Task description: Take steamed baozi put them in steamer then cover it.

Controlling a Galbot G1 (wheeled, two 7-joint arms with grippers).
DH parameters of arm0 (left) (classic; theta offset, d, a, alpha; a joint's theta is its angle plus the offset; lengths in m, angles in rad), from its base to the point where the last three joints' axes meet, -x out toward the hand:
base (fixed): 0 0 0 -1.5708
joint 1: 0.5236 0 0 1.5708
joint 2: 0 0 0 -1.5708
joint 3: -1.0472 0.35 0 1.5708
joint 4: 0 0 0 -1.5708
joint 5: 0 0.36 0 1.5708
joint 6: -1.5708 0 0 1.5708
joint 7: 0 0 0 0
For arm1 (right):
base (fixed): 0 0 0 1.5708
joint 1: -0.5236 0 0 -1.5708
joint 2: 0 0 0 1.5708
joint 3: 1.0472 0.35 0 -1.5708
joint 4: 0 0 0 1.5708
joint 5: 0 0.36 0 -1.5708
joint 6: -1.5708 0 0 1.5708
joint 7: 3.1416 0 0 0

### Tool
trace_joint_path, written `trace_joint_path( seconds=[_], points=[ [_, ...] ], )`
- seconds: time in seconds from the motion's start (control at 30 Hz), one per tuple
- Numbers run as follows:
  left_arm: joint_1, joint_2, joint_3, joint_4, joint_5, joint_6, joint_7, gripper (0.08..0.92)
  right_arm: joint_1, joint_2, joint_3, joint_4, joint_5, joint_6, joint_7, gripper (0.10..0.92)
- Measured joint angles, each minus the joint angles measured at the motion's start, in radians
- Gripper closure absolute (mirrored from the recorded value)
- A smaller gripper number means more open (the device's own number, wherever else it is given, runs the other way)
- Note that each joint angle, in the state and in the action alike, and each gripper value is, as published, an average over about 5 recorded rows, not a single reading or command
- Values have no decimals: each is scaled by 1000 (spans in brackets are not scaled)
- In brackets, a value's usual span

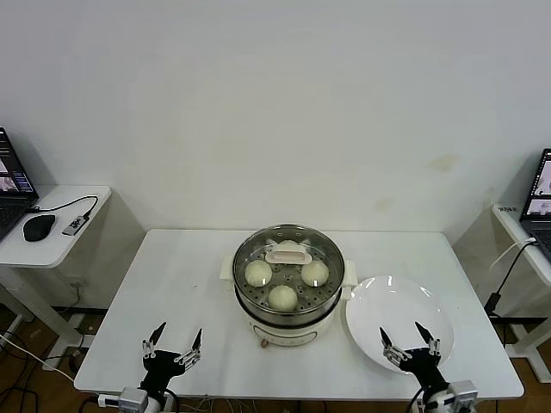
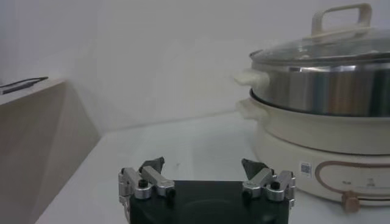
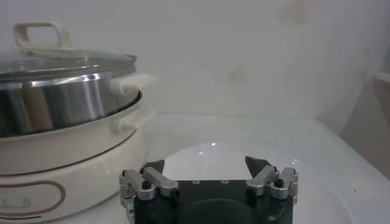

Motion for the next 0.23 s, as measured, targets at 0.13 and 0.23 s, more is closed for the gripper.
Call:
trace_joint_path(
  seconds=[0.13,0.23],
  points=[
    [1,1,1,0,1,-3,0,177,1,1,1,-2,-10,1,-4,203],
    [1,1,1,1,1,-4,0,177,1,1,2,-2,-14,2,-6,203]
  ],
)
